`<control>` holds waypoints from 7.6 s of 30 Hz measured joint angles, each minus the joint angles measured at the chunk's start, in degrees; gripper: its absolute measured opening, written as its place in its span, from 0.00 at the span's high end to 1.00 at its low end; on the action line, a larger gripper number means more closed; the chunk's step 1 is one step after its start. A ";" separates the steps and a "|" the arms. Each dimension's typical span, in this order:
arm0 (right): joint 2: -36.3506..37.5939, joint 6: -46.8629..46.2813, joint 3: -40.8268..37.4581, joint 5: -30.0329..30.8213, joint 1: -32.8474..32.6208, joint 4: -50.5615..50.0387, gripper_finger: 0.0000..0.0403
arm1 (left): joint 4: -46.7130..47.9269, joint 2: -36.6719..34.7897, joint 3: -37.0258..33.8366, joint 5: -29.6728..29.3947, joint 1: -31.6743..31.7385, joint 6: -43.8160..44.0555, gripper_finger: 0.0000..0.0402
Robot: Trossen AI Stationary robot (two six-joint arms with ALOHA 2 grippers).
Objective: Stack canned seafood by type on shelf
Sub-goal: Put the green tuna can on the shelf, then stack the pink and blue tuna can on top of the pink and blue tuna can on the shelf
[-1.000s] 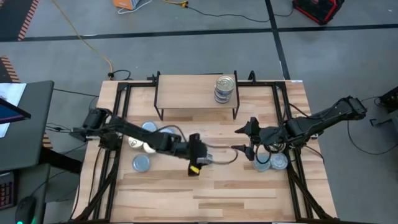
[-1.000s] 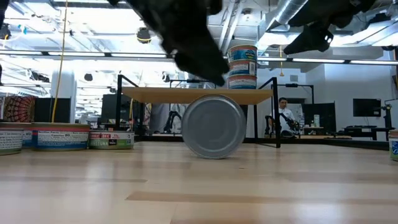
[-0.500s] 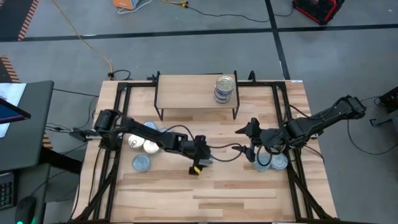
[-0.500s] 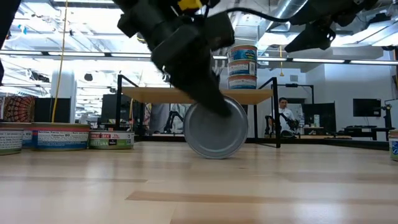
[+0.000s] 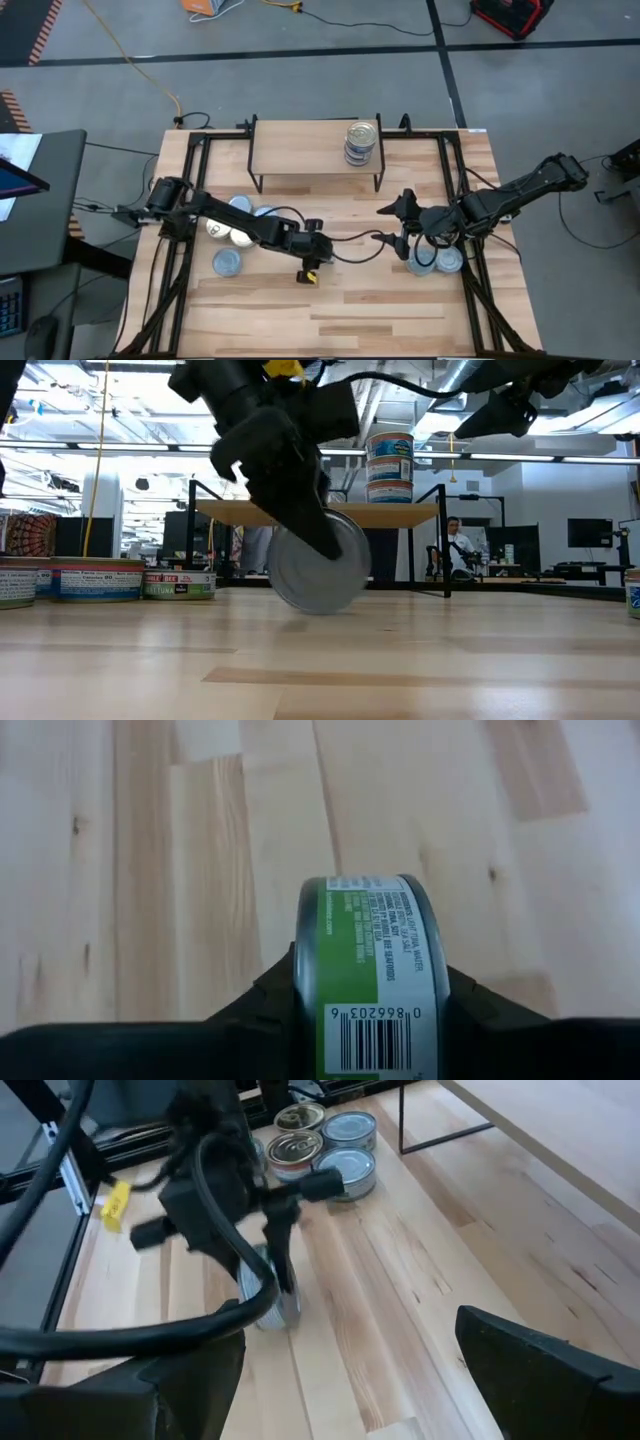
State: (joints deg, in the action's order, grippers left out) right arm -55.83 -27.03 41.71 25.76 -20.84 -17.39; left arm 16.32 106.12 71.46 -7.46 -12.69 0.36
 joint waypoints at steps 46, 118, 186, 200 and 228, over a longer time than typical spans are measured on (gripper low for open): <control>-0.04 3.08 -0.02 -0.17 -0.91 2.61 0.05 | -5.27 -16.96 -3.32 31.29 52.83 31.84 0.67; -0.79 1.95 0.00 -0.13 -0.77 3.77 0.05 | 51.43 -4.72 -8.33 -19.79 -16.61 41.35 0.38; -0.76 3.08 0.00 -0.24 -0.77 4.61 0.05 | 52.10 -6.77 -2.00 5.77 4.90 6.21 0.20; -0.76 3.08 0.00 -0.29 -0.77 4.42 0.05 | 54.85 -6.75 -3.09 8.46 3.64 5.00 0.56; -20.68 23.16 0.00 -3.66 5.68 35.93 0.05 | 4.99 -24.92 0.67 -7.59 1.52 -2.98 0.56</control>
State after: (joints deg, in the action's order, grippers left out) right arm -76.52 -3.87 41.71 22.10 -15.16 18.54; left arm 21.31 81.21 72.14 -15.05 -11.17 -2.62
